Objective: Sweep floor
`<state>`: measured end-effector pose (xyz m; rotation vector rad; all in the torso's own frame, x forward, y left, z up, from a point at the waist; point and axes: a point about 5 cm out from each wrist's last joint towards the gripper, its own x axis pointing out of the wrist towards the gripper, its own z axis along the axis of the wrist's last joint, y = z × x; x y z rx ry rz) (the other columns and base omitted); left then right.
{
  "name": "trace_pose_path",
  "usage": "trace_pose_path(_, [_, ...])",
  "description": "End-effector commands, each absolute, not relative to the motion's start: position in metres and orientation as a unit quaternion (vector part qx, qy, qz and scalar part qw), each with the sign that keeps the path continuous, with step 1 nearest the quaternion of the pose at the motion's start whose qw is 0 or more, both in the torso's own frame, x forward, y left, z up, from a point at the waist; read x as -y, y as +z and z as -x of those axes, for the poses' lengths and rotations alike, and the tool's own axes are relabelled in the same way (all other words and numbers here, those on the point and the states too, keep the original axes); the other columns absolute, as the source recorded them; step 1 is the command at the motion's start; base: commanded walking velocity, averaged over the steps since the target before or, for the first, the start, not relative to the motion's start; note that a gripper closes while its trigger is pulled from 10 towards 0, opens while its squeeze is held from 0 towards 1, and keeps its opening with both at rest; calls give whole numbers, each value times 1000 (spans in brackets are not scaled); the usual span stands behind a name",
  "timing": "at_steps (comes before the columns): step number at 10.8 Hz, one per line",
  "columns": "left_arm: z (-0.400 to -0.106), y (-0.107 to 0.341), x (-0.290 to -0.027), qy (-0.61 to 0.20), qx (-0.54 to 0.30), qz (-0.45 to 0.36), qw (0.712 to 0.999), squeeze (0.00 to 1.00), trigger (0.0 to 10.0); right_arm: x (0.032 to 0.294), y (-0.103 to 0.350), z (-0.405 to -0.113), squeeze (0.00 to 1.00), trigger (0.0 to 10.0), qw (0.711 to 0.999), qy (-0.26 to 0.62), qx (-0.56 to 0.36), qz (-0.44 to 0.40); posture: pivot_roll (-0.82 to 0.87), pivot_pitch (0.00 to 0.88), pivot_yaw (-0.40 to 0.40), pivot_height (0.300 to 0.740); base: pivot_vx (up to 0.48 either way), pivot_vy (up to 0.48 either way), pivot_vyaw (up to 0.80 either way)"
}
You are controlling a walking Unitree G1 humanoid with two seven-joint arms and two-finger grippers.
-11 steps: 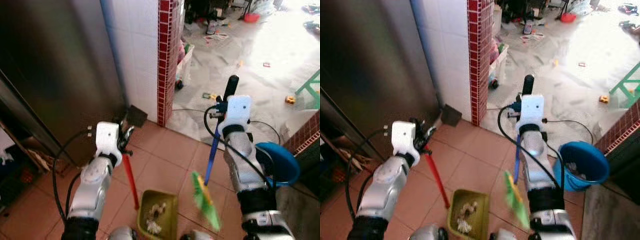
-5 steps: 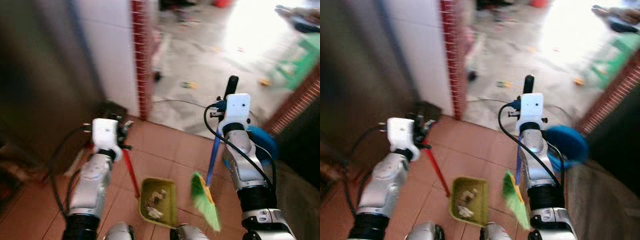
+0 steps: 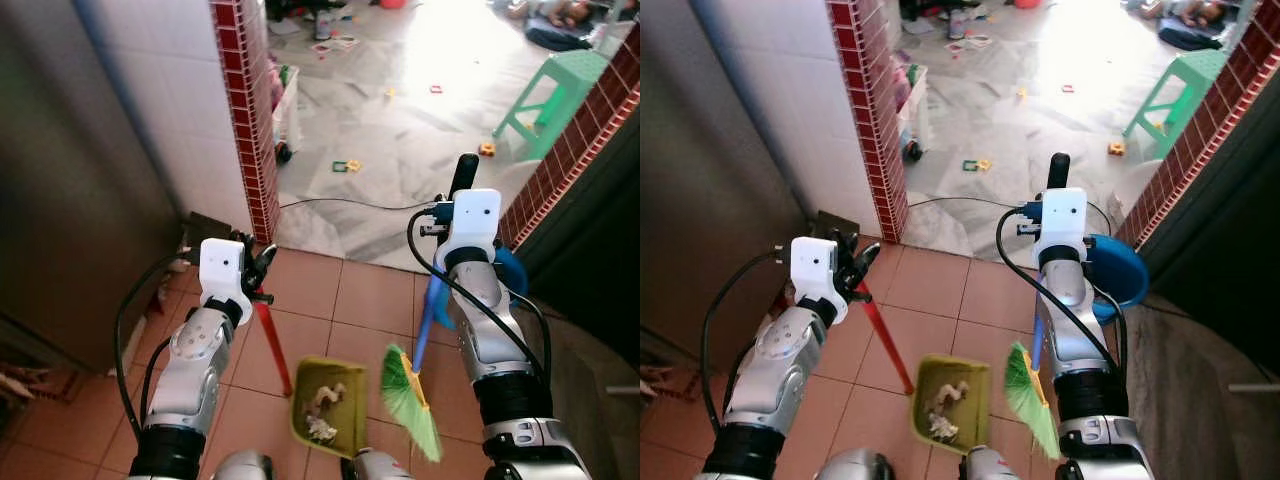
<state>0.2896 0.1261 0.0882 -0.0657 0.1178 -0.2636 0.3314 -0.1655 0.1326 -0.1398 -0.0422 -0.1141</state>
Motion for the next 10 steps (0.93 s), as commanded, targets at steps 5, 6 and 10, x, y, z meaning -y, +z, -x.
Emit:
trace_pose_path(5, [-292, 97, -128, -142, -37, 26, 989, 0, 10000, 164, 132, -332, 0, 10000, 995, -66, 20, 73, 0, 13, 21, 740, 168, 393, -800])
trace_pose_path(6, [-292, 97, -128, -143, -37, 25, 989, 0, 10000, 163, 132, -332, 0, 10000, 995, -67, 22, 71, 1, 12, 23, 740, 266, 255, -556])
trace_pose_path(10, [-294, 97, -126, -126, -34, 16, 991, 0, 10000, 162, 133, -334, 0, 10000, 995, -67, 27, 71, 4, 7, 23, 740, 60, 0, -150])
